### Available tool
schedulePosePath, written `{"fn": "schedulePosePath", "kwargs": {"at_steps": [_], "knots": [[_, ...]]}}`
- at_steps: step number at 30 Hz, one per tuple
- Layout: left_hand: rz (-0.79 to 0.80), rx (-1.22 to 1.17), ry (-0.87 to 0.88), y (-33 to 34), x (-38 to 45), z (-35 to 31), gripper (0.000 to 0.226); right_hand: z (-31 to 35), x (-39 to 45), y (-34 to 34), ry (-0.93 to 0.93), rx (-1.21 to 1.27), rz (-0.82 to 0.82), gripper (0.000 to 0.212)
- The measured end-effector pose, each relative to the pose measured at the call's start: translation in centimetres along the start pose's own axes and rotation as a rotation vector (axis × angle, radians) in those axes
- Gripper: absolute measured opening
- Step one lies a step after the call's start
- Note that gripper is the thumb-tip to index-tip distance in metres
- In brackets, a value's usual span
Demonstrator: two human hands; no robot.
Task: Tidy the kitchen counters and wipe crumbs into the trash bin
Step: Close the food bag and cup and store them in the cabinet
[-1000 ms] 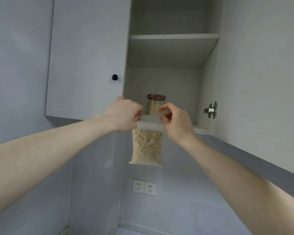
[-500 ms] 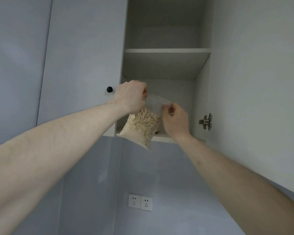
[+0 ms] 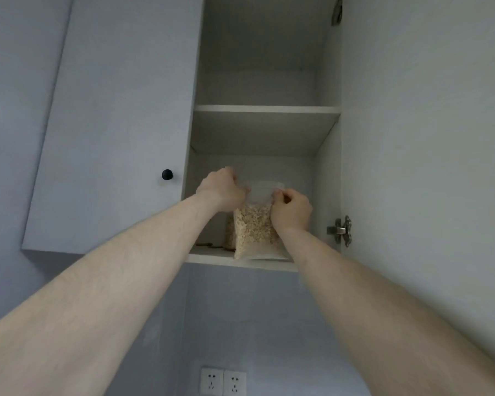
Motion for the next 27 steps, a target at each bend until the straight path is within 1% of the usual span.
{"fn": "schedulePosePath", "kwargs": {"at_steps": [2, 4, 5, 6, 9, 10, 11, 14, 18, 20, 24, 25, 27], "knots": [[0.103, -0.075, -0.103, 2.0, 0.2, 1.4, 0.076, -0.4, 0.6, 0.4, -0.006, 0.0, -0.032, 0.023], [0.155, -0.168, -0.16, 3.6, 0.2, 2.5, 0.083, -0.8, 1.2, 0.7, 0.0, -0.002, -0.059, 0.023], [0.163, -0.207, -0.171, 4.3, 0.1, 2.9, 0.08, -1.1, 1.4, 0.9, 0.006, -0.005, -0.069, 0.023], [0.166, -0.236, -0.166, 5.0, 0.0, 3.3, 0.073, -1.4, 1.6, 1.0, 0.01, -0.012, -0.078, 0.023], [0.161, -0.268, -0.094, 7.3, -0.2, 4.1, 0.025, -2.2, 2.1, 1.7, 0.011, -0.03, -0.093, 0.024], [0.16, -0.28, -0.077, 8.0, -0.3, 4.3, 0.019, -2.5, 2.1, 2.0, 0.012, -0.034, -0.095, 0.024], [0.167, -0.285, -0.068, 8.7, -0.7, 4.5, 0.019, -2.8, 2.1, 2.2, 0.02, -0.042, -0.094, 0.025], [0.167, -0.286, -0.054, 10.6, -1.5, 5.0, 0.032, -4.7, 1.7, 3.1, 0.072, -0.086, -0.065, 0.027], [0.164, -0.34, -0.063, 13.1, -2.5, 5.7, 0.032, -7.5, 0.9, 3.9, 0.133, -0.098, 0.018, 0.028], [0.148, -0.342, -0.063, 14.2, -2.7, 6.2, 0.029, -8.8, 0.3, 4.5, 0.152, -0.133, 0.087, 0.026], [0.088, -0.412, -0.07, 15.4, -2.7, 7.0, 0.032, -10.3, -0.4, 6.1, 0.217, -0.146, 0.25, 0.008], [0.073, -0.42, -0.057, 15.5, -2.5, 7.0, 0.036, -10.3, -0.4, 6.3, 0.22, -0.146, 0.269, 0.01], [0.046, -0.423, -0.022, 15.3, -2.4, 6.6, 0.041, -10.1, -0.3, 6.4, 0.214, -0.121, 0.278, 0.021]]}}
Point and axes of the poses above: each hand's wrist, its own x-axis towards the middle knuckle, its own y-axis out of the palm, z = x × y, the point moved 9 cm from there along x, towards the middle knuckle, and after that the axes turned 14 degrees about -z, right-handed, at the moved point
